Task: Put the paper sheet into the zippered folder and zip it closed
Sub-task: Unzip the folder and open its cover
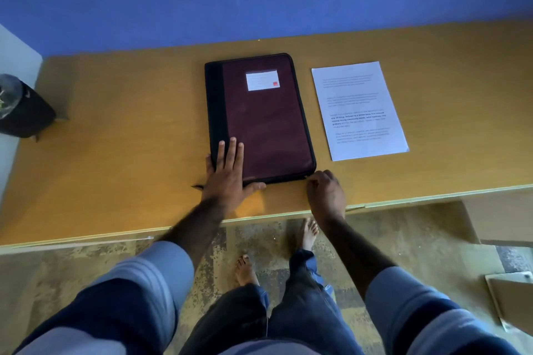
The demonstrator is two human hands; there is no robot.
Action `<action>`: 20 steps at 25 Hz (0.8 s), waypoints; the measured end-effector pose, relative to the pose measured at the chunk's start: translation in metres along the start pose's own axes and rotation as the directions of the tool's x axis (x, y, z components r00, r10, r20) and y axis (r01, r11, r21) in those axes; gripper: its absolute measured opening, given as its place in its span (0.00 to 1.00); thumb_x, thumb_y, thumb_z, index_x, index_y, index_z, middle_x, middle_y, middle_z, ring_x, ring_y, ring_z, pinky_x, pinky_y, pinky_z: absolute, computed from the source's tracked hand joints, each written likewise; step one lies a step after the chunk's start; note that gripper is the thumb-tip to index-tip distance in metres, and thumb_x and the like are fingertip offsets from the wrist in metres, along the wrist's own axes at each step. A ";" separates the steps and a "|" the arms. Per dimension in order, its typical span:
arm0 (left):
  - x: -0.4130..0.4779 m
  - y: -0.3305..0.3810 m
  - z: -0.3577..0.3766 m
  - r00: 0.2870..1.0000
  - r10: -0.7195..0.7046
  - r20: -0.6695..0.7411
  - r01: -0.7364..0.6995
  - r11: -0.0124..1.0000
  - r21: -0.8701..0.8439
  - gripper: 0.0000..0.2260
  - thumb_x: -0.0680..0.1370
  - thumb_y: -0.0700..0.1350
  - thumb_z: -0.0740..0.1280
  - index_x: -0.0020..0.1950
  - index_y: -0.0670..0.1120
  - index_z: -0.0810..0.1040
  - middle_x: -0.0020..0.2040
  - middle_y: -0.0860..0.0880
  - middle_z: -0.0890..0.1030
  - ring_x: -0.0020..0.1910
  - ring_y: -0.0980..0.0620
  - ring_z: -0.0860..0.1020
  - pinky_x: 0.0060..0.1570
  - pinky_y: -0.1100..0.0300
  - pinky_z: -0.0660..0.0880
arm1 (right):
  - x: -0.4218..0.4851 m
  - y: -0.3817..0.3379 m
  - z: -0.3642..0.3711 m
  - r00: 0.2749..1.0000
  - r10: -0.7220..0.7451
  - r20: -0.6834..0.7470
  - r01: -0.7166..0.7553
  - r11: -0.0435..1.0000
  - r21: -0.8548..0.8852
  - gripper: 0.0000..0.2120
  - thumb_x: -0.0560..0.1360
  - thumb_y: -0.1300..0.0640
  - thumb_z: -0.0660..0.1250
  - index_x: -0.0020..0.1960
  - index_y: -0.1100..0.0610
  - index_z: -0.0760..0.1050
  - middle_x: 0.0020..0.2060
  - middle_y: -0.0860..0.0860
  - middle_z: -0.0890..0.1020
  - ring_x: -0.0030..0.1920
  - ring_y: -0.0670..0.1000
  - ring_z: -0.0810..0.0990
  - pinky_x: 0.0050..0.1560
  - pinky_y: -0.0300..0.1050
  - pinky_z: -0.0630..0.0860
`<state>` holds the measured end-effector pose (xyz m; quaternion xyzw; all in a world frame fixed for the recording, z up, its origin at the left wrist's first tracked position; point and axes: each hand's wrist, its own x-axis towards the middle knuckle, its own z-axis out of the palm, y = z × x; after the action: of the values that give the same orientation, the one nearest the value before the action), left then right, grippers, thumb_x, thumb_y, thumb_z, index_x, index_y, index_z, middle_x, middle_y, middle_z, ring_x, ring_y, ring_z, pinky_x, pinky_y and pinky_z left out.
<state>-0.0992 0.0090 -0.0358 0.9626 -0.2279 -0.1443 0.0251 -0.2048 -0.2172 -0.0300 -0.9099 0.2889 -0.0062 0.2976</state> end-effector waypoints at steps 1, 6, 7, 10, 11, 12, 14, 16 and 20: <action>-0.001 0.001 0.001 1.000 0.004 -0.007 -0.004 1.000 -0.008 0.52 0.72 0.80 0.45 0.83 0.46 0.37 0.83 0.47 0.34 0.82 0.43 0.36 0.78 0.33 0.47 | -0.008 -0.005 0.005 1.000 0.011 -0.006 -0.011 1.000 0.011 0.09 0.77 0.62 0.64 0.53 0.60 0.81 0.48 0.55 0.81 0.43 0.56 0.78 0.39 0.49 0.76; -0.001 0.001 -0.001 1.000 0.001 -0.016 -0.001 0.999 -0.032 0.52 0.72 0.79 0.48 0.83 0.44 0.39 0.84 0.46 0.37 0.82 0.42 0.39 0.78 0.33 0.47 | -0.031 -0.038 0.029 0.999 0.032 -0.008 -0.032 0.999 0.021 0.09 0.78 0.61 0.63 0.53 0.60 0.80 0.54 0.56 0.82 0.51 0.60 0.79 0.47 0.51 0.77; -0.001 0.002 -0.001 1.000 0.001 -0.012 -0.002 0.999 -0.037 0.53 0.72 0.79 0.49 0.83 0.44 0.38 0.83 0.45 0.37 0.82 0.41 0.39 0.78 0.33 0.47 | -0.032 -0.044 0.033 0.999 0.040 -0.002 -0.040 0.999 0.016 0.08 0.78 0.60 0.63 0.52 0.60 0.80 0.53 0.57 0.82 0.51 0.60 0.79 0.47 0.51 0.77; -0.001 0.004 0.000 1.000 0.008 -0.016 -0.009 1.000 -0.023 0.52 0.74 0.76 0.55 0.83 0.43 0.39 0.83 0.44 0.38 0.82 0.41 0.39 0.77 0.34 0.47 | -0.039 -0.061 0.043 1.000 0.008 0.001 -0.008 1.000 -0.006 0.07 0.77 0.62 0.64 0.50 0.60 0.80 0.50 0.57 0.82 0.49 0.61 0.79 0.44 0.51 0.76; 0.000 0.003 0.000 1.000 0.009 -0.026 -0.009 1.000 -0.005 0.50 0.76 0.72 0.61 0.83 0.44 0.39 0.83 0.44 0.38 0.82 0.40 0.40 0.77 0.34 0.49 | -0.040 -0.066 0.046 1.000 -0.012 -0.001 0.012 1.000 -0.007 0.06 0.76 0.62 0.64 0.49 0.60 0.80 0.49 0.58 0.82 0.48 0.61 0.79 0.43 0.51 0.76; 0.000 0.001 0.000 0.999 0.010 -0.041 -0.010 1.000 0.001 0.48 0.78 0.65 0.66 0.83 0.44 0.40 0.84 0.44 0.39 0.83 0.40 0.41 0.78 0.34 0.51 | -0.041 -0.071 0.048 1.000 -0.027 0.002 0.027 1.000 -0.006 0.06 0.76 0.62 0.64 0.48 0.60 0.80 0.48 0.58 0.83 0.47 0.61 0.80 0.43 0.51 0.76; -0.007 -0.005 0.003 0.995 0.020 -0.094 -0.025 0.998 -0.056 0.42 0.78 0.55 0.72 0.82 0.46 0.49 0.84 0.45 0.42 0.83 0.41 0.45 0.78 0.34 0.55 | -0.043 -0.075 0.055 0.998 -0.057 0.022 0.057 0.998 -0.003 0.06 0.76 0.62 0.64 0.49 0.59 0.80 0.48 0.57 0.83 0.46 0.60 0.80 0.43 0.51 0.78; -0.026 -0.004 0.013 0.975 0.065 -0.213 -0.092 0.989 -0.118 0.28 0.78 0.52 0.71 0.74 0.47 0.66 0.84 0.45 0.48 0.83 0.40 0.51 0.76 0.33 0.57 | -0.043 -0.073 0.057 0.996 -0.075 0.051 0.073 0.997 0.024 0.07 0.76 0.60 0.64 0.50 0.58 0.80 0.50 0.56 0.83 0.47 0.59 0.80 0.43 0.49 0.76; -0.052 0.022 0.031 0.933 -0.005 -0.361 -0.080 0.972 -0.221 0.10 0.79 0.49 0.70 0.56 0.47 0.76 0.83 0.44 0.57 0.81 0.39 0.56 0.74 0.30 0.56 | -0.034 -0.061 0.042 0.975 -0.168 0.143 0.153 0.982 0.109 0.09 0.75 0.58 0.65 0.52 0.58 0.83 0.50 0.55 0.83 0.46 0.56 0.81 0.42 0.45 0.74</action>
<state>-0.1618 0.0127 -0.0494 0.9586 -0.2196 0.0089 0.1811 -0.1934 -0.1363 -0.0260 -0.9125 0.1905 0.0247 0.3612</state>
